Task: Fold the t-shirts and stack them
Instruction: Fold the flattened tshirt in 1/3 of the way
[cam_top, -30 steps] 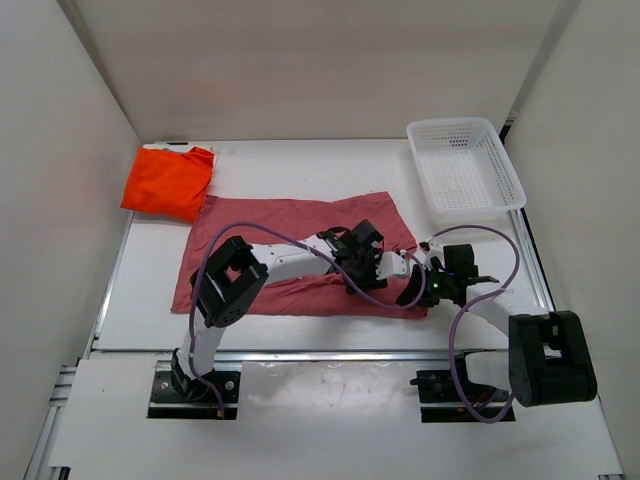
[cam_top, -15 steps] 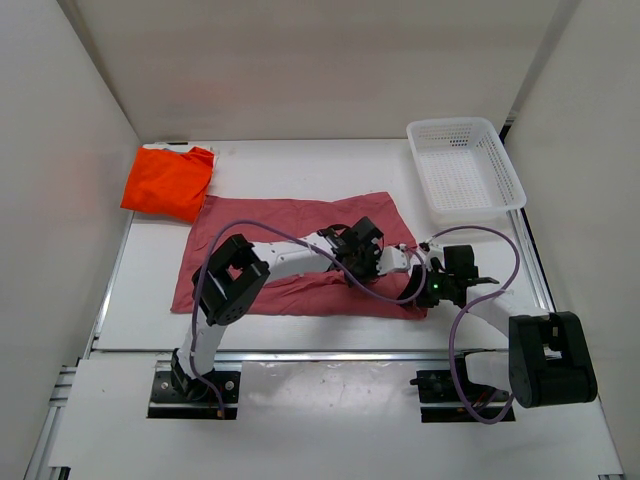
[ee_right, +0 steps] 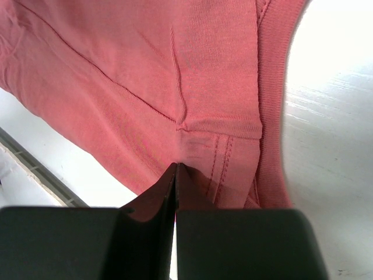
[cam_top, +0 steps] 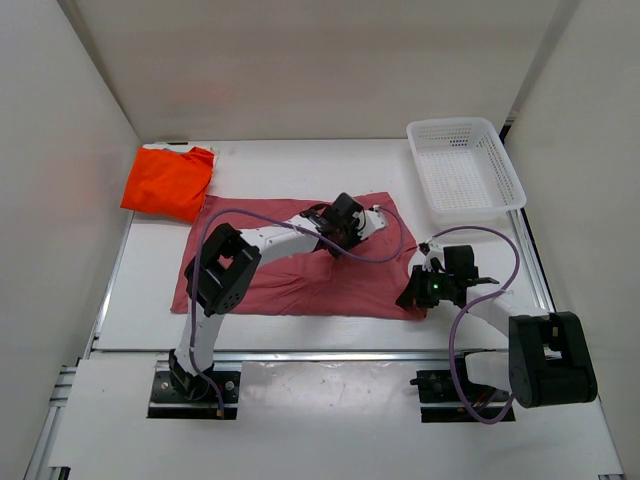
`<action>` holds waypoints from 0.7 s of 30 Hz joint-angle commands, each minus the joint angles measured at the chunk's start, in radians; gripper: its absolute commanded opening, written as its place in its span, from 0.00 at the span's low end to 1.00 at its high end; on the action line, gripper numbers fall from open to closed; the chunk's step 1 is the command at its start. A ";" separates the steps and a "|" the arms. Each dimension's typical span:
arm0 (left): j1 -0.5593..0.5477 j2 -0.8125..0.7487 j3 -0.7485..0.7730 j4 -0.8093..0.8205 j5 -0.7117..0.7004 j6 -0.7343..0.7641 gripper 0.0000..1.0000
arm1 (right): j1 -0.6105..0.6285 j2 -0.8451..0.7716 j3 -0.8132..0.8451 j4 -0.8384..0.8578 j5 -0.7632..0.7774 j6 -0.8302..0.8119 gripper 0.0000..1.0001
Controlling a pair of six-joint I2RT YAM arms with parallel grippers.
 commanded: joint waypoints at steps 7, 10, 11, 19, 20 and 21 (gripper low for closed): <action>0.028 -0.070 0.011 -0.037 -0.207 -0.049 0.76 | 0.019 -0.015 0.095 -0.162 0.036 -0.111 0.00; 0.086 -0.142 0.059 -0.149 -0.199 -0.052 0.79 | 0.087 -0.053 0.245 -0.387 0.166 -0.188 0.27; 0.129 -0.182 0.062 -0.201 -0.177 -0.052 0.79 | 0.123 -0.061 0.307 -0.436 0.191 -0.226 0.49; 0.483 -0.596 -0.393 -0.350 -0.199 0.038 0.80 | 0.039 -0.040 0.424 -0.691 0.317 -0.216 0.94; 0.546 -0.648 -0.421 -0.351 -0.210 0.050 0.80 | 0.035 0.032 0.439 -0.713 0.320 -0.202 0.93; 0.602 -0.699 -0.479 -0.349 -0.224 0.064 0.80 | 0.024 0.073 0.436 -0.714 0.312 -0.205 0.94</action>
